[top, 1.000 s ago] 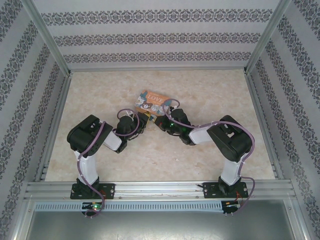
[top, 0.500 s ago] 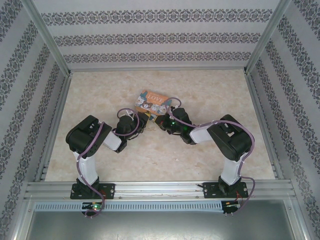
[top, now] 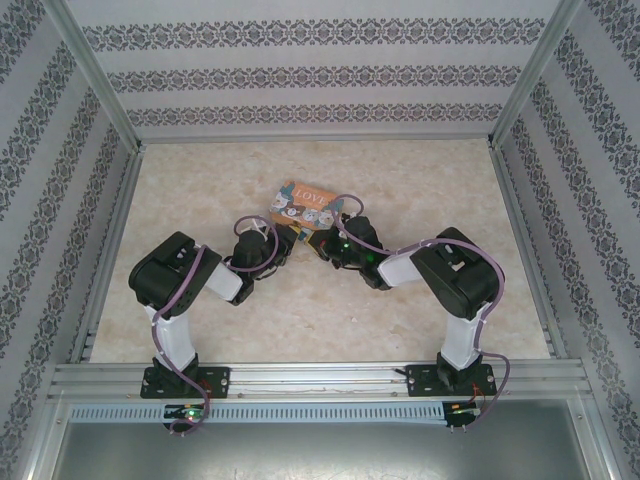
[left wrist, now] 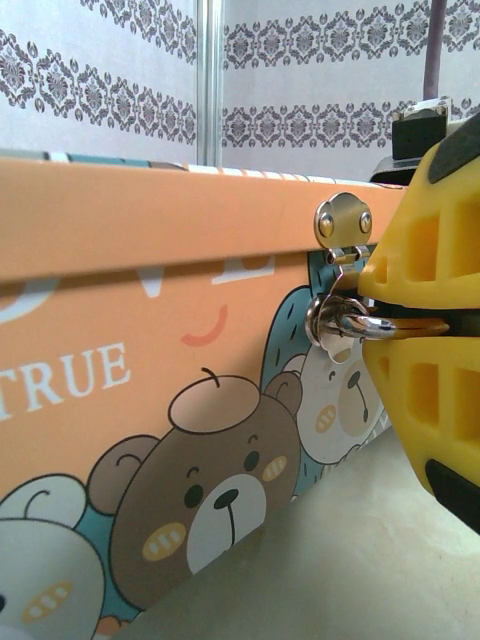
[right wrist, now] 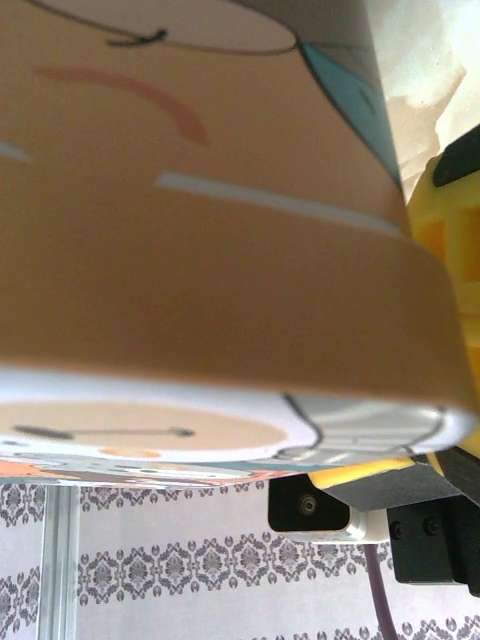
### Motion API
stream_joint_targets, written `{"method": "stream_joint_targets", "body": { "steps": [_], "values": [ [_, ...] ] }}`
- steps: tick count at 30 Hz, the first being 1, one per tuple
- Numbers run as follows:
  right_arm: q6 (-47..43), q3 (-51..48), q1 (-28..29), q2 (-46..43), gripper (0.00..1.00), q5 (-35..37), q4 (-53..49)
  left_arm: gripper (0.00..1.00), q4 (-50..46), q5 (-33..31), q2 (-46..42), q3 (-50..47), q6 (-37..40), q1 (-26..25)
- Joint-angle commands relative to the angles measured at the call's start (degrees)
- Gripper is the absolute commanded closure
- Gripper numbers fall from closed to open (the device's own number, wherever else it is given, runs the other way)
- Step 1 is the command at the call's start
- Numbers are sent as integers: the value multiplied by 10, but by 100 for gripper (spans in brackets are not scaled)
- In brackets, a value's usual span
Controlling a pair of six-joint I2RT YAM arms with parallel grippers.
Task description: Unlock the padlock with the key
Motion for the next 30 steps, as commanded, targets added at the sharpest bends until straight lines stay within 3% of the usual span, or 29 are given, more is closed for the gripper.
{"method": "stream_joint_targets", "body": {
  "steps": [1, 10, 17, 23, 30],
  "values": [
    [-13, 9, -12, -13, 99, 56, 70, 95, -13, 86, -26, -1, 21, -42],
    [-32, -65, -12, -62, 75, 93, 62, 96, -32, 78, -36, 8, 14, -37],
    [-64, -148, -10, -123, 64, 120, 55, 96, -39, 84, -39, 17, 8, -31],
    [-165, -194, -10, -228, 61, 141, -7, 96, -77, 91, -61, 21, 11, -30],
    [-390, -202, 17, -400, 54, 214, -149, 96, -124, 104, -88, 24, 5, -31]
  ]
}}
